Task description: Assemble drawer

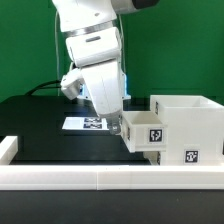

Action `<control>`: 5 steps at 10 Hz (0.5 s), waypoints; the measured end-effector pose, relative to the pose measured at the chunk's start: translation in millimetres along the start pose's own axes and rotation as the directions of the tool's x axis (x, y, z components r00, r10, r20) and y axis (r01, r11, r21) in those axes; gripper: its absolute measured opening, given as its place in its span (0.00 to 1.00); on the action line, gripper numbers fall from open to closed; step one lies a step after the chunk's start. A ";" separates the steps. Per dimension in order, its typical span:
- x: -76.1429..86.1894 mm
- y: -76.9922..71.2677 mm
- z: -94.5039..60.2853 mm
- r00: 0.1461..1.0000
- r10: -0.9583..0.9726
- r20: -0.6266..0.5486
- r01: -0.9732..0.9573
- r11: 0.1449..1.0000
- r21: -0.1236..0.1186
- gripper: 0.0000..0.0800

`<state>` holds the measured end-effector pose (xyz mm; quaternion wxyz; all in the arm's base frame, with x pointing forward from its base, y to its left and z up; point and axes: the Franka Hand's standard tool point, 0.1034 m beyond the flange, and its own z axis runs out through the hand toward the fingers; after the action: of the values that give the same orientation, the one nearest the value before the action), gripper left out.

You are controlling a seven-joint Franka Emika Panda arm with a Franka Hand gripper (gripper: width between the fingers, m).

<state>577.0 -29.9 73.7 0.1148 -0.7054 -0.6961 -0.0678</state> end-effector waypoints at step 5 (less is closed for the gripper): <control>3.0 -3.3 6.9 1.000 -0.014 -0.001 0.014 1.000 -0.014 0.81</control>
Offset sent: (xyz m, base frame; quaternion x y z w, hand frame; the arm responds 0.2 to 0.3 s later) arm -0.0142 0.0148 -0.0009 -0.0415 0.0536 -0.0169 0.9976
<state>573.3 -25.2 68.0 0.1098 -0.7014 -0.7004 -0.0735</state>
